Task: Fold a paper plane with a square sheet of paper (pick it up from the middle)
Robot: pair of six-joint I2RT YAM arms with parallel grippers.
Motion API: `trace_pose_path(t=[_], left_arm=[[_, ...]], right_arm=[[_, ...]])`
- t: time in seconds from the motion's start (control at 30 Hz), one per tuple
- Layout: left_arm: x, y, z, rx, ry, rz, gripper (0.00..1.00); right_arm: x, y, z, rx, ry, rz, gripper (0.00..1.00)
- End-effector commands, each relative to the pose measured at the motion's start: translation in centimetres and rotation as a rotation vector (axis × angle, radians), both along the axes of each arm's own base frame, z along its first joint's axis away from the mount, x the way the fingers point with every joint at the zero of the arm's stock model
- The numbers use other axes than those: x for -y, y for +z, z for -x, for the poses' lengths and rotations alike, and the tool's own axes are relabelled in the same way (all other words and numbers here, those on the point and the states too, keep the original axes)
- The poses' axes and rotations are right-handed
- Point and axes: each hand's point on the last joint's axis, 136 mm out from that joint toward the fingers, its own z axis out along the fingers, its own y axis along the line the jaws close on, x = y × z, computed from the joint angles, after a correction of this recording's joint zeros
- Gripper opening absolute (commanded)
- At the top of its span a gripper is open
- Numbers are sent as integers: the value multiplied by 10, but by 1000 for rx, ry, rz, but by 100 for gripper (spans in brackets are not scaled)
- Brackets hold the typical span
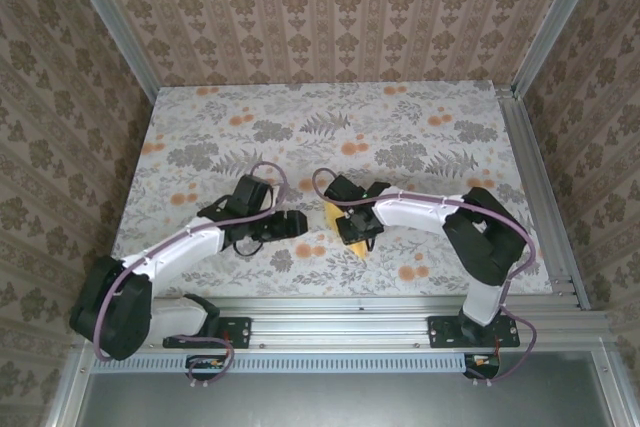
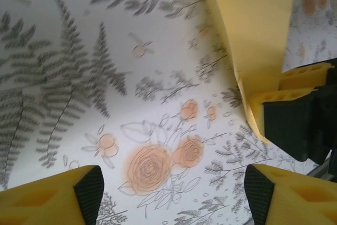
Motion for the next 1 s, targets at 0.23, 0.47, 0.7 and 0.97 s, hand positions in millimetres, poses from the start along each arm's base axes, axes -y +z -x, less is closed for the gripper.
trace_pose_path(t=[0.23, 0.47, 0.7, 0.97], left_arm=[[-76, 57, -62, 319, 54, -394, 100], [-154, 52, -94, 434, 259, -625, 100], [-208, 41, -105, 548, 431, -659, 100], [-213, 26, -132, 631, 393, -645, 100]], right_arm=[[41, 110, -17, 250, 131, -293, 56], [117, 118, -56, 508, -30, -228, 77], [206, 119, -87, 793, -318, -118, 94], [256, 106, -115, 881, -441, -51, 98]])
